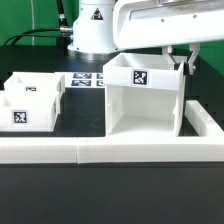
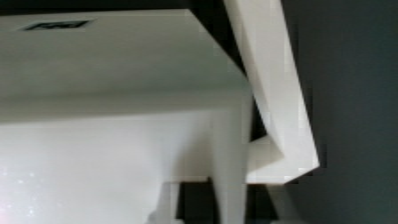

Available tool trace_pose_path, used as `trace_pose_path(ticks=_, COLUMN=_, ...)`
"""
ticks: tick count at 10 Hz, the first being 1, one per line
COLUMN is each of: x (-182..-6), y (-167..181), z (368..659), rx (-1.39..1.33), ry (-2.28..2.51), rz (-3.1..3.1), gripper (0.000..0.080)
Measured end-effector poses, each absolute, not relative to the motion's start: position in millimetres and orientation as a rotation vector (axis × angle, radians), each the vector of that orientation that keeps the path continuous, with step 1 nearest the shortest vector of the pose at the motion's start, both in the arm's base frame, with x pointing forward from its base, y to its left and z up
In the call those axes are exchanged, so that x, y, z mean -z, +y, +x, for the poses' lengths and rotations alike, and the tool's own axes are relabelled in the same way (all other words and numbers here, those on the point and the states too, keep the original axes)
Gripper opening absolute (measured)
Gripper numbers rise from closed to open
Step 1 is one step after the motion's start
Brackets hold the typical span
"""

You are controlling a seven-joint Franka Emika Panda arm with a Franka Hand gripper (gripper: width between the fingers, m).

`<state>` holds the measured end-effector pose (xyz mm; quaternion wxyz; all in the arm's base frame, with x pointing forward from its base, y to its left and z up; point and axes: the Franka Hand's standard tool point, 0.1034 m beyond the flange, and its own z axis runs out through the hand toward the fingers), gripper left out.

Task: Assemble drawer

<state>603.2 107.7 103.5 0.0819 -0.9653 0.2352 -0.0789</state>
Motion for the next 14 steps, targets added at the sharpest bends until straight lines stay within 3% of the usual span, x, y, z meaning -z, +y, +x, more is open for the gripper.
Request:
trace_pose_path(ticks=3, x=-102.9, y=102.0, z=616.8, rx=0.172, ry=1.014, rz=-2.78, gripper=0.0048)
trace_pose_path(ticks=8, x=-105.3, y=109.8, z=616.7, rx=0.128, ry=1.348, rz=-2.597, gripper=0.0051)
trace_pose_path(ticks=11, x=-101.1, y=106.7, z=607.8, rx=0.03, ry=1.851, rz=-2.276, gripper=0.0051)
trace_pose_path(ticks=14, x=-100.3, y=108.2, z=607.6, rx=0.003, ry=1.967, rz=-2.162, gripper=0.0051)
